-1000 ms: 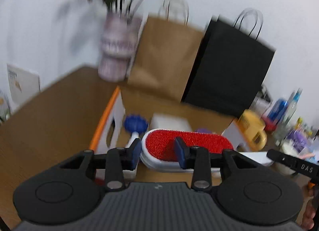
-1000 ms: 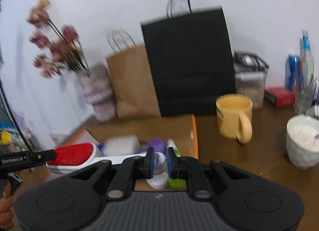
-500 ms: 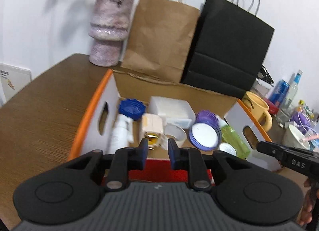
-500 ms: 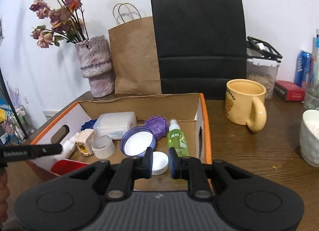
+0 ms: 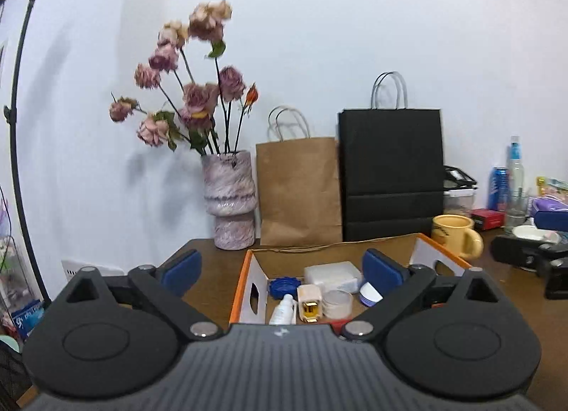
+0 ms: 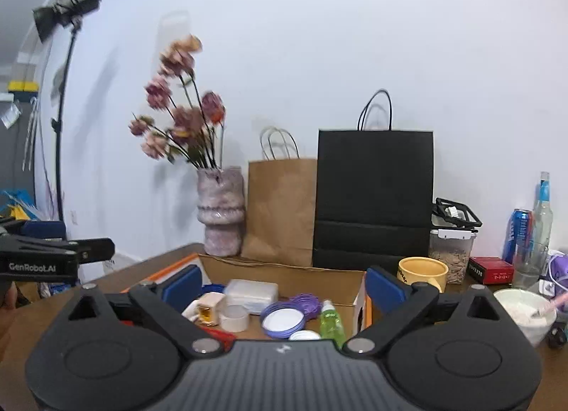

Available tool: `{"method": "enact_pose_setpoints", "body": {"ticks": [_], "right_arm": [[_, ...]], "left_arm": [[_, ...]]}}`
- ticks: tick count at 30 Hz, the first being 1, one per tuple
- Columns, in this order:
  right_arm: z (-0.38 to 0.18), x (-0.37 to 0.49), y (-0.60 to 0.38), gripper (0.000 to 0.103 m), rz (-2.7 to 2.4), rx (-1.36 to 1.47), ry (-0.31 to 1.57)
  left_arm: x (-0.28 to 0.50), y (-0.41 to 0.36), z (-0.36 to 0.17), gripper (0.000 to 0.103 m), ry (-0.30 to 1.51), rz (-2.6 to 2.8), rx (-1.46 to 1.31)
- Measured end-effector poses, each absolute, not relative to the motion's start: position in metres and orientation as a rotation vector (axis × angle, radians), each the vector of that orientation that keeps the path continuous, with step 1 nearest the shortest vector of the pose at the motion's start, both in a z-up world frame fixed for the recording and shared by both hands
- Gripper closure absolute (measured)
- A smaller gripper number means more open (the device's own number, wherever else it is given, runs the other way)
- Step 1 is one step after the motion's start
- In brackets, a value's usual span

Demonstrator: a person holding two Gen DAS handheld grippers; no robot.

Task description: Organize rigid objects

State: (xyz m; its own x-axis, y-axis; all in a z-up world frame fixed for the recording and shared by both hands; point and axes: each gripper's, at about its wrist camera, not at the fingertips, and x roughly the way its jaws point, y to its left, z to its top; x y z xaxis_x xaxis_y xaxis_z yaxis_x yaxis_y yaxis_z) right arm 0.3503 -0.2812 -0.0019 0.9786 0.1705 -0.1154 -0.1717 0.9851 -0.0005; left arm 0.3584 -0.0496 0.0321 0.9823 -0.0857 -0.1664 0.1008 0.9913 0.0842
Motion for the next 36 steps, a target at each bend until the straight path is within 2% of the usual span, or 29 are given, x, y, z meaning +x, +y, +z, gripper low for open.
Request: {"method": "enact_pose_setpoints", "body": {"ticks": [3,14,21,28,36], "right_arm": [[-0.007,0.325,-0.281,0.002,0.148,0.024,0.086],[0.004,0.244,-0.276,0.001,0.121,0.029,0.055],[-0.008,0.167,-0.262,0.0,0.133,0.017,0.07],[-0.028,0.095,-0.249,0.0,0.178,0.06,0.121],[-0.036,0.009,-0.234,0.0,0.147,0.033,0.095]], "left_arm": [[0.33,-0.051,0.031,0.0,0.143,-0.074,0.096],[0.256,-0.035,0.046,0.0,0.103,-0.069,0.021],[0.181,-0.013,0.042,0.0,0.135,-0.066,-0.032],[0.093,0.005,0.025,0.0,0.142,-0.04,-0.061],[0.028,0.007,-0.007,0.0,0.242,-0.038,-0.035]]}}
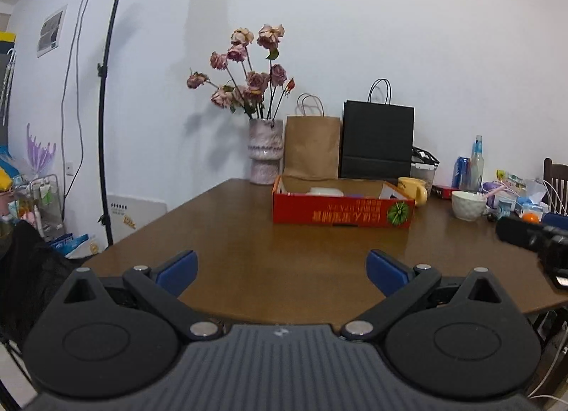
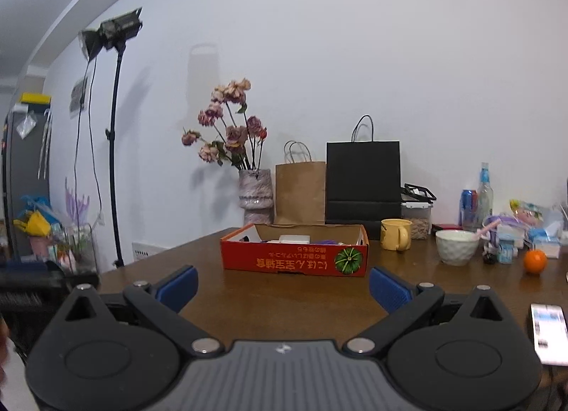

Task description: Organize rigid objects

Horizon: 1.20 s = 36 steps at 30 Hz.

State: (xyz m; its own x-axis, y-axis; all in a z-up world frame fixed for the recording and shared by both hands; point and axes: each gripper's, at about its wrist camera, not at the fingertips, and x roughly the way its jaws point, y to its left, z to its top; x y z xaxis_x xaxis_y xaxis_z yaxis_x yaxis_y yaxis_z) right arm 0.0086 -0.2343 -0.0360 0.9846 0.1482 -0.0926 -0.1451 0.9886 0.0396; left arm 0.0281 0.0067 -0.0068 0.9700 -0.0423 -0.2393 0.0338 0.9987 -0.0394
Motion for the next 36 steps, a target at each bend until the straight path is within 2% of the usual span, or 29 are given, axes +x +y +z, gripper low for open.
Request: {"method": "enact_pose_setpoints", "body": {"ticks": [7,36], "right_arm": [[-0.036,-0.008,-0.223,0.0,0.146,-0.005,0.047],[-0.036,-0.001,-0.226,0.0,0.131,0.011,0.079]], "left_arm": [[0.023,0.008,-0.004,0.0,0.217,-0.025,-0.013],[0.021,0.008,-0.001,0.0,0.19,-0.051,0.015]]}}
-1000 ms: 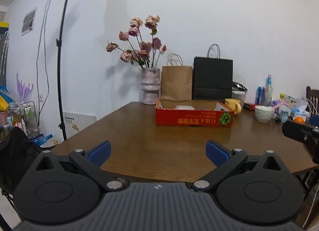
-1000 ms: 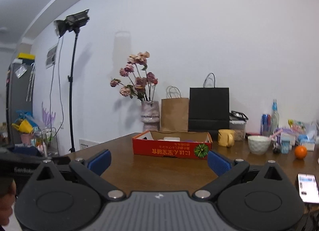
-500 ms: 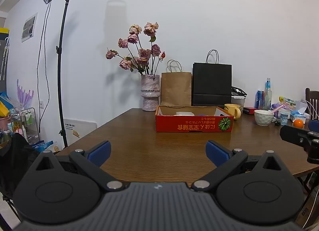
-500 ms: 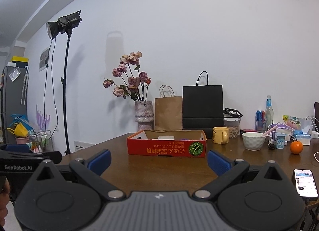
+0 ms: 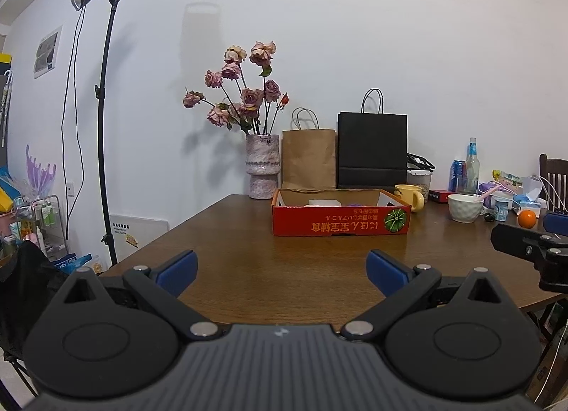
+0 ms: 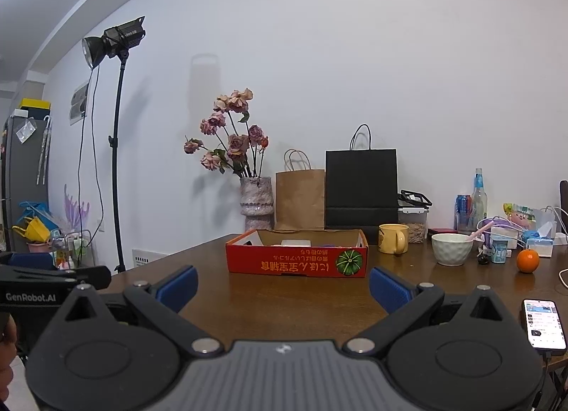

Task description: Organize rigid objects

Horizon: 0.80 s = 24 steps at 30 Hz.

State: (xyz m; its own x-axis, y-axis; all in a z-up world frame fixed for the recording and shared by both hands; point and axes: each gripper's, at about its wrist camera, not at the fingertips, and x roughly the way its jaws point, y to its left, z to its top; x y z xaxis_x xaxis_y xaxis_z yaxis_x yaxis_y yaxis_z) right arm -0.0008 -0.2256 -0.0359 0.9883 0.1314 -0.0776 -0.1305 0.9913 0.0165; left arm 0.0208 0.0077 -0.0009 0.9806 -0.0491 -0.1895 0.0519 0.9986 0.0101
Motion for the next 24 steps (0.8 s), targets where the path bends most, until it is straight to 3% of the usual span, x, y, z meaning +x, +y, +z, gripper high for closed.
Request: {"method": "enact_pose_setpoints", "body": {"ticks": [24], "right_arm": [[-0.0365,0.0021,-0.2272,0.0,0.133,0.015,0.088]], "left_arm": [[0.0207,0.0075,0.0002,0.0,0.182,-0.049,0.021]]}}
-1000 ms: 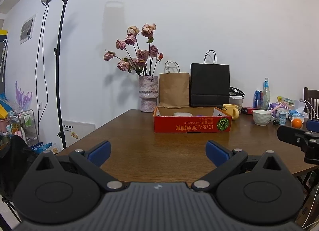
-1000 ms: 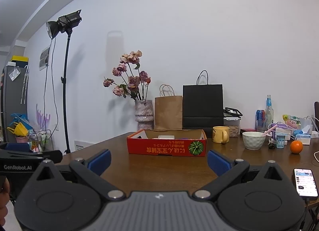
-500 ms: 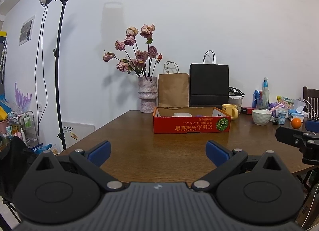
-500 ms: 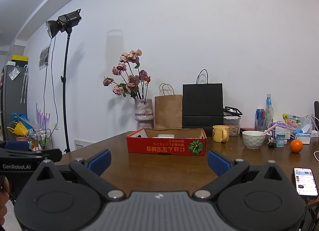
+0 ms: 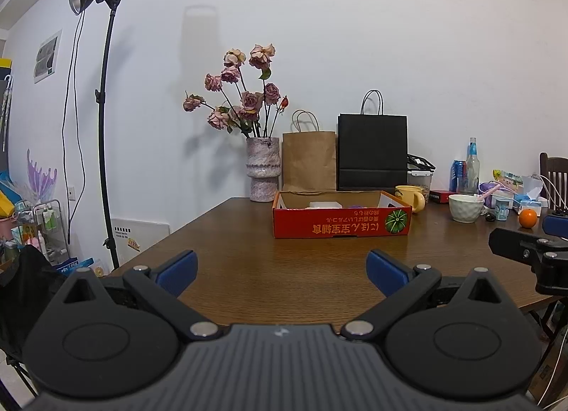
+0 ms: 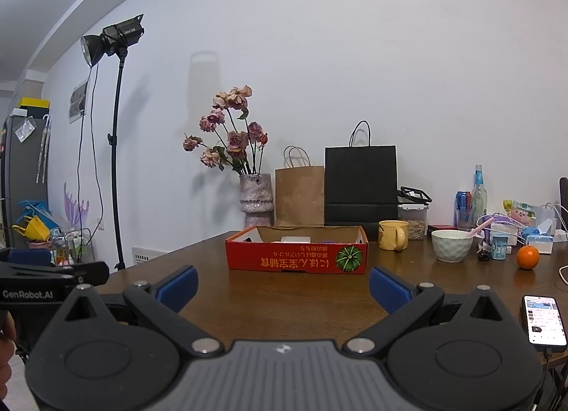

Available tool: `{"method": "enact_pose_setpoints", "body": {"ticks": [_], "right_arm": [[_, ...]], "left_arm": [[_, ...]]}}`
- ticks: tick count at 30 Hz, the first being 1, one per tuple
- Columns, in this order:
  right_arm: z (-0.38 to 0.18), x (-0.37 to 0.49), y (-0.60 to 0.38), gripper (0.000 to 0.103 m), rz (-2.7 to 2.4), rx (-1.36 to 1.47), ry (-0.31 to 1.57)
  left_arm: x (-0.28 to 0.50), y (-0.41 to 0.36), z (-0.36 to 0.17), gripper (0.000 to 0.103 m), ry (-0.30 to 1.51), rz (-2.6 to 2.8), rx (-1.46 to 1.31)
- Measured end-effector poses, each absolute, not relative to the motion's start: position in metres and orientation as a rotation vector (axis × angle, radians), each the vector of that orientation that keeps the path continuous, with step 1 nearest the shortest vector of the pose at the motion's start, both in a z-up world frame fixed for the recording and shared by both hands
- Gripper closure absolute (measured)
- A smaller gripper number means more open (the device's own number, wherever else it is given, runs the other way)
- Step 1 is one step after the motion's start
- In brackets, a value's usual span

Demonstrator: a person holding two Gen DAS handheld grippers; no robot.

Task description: Organize rigid objects

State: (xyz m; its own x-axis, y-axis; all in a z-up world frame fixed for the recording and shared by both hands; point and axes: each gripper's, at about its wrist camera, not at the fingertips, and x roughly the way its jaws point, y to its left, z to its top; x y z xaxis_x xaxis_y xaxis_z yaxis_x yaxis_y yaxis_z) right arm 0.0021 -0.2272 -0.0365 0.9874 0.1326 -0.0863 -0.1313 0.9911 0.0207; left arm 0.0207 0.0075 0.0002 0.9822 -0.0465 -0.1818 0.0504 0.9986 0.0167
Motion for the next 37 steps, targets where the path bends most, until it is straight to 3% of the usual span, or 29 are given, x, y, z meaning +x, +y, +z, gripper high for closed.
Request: {"method": "enact_pose_setpoints", "body": {"ticks": [37], "right_arm": [[-0.0433,0.0034,-0.227,0.0,0.138,0.016,0.1]], "left_arm": [[0.026,0.0153,0.0015,0.0,0.215,-0.115,0.026]]}}
